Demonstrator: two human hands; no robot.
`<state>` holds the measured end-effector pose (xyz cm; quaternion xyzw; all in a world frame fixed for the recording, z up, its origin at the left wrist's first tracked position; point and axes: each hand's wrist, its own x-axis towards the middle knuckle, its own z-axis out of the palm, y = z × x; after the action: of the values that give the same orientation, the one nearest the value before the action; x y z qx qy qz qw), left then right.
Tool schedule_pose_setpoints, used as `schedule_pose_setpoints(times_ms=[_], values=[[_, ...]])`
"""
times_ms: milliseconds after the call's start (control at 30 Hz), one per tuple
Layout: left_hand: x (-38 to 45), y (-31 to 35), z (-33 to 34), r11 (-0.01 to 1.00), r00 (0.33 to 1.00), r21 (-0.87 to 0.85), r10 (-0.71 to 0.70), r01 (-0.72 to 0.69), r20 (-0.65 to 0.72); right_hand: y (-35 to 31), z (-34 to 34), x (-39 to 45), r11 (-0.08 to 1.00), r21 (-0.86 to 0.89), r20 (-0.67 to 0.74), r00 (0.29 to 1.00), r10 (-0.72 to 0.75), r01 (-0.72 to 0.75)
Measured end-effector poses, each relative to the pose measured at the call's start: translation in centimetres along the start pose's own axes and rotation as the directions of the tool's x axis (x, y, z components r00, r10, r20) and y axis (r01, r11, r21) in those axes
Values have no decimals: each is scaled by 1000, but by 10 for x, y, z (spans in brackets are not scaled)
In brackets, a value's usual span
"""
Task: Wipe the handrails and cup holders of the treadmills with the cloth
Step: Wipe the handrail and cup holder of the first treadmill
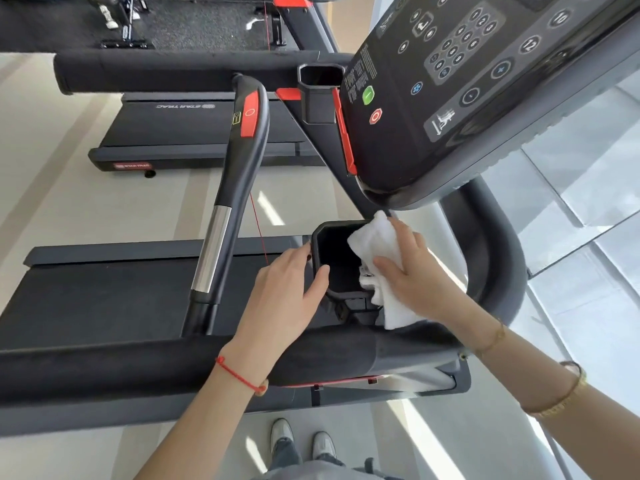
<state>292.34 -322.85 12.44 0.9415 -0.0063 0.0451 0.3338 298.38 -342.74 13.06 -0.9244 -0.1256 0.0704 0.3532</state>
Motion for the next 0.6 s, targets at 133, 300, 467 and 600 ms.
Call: schedule_pose_setpoints(times_ms=[133, 300, 467, 600], values=[[1, 0, 1, 1000, 1000, 16, 2, -2, -5, -3, 0, 6, 998, -14, 22, 998, 61, -61], [0, 1, 0, 1000, 1000, 27, 7, -7, 5, -11, -1, 23, 998, -64, 54, 998, -11, 15], [1, 1, 0, 1000, 1000, 14, -1, 0, 5, 7, 4, -9, 995, 48, 6, 996, 90, -90], [2, 1, 1, 1000, 1000, 22, -2, 3, -3, 0, -1, 6, 998, -58, 42, 999, 0, 2]])
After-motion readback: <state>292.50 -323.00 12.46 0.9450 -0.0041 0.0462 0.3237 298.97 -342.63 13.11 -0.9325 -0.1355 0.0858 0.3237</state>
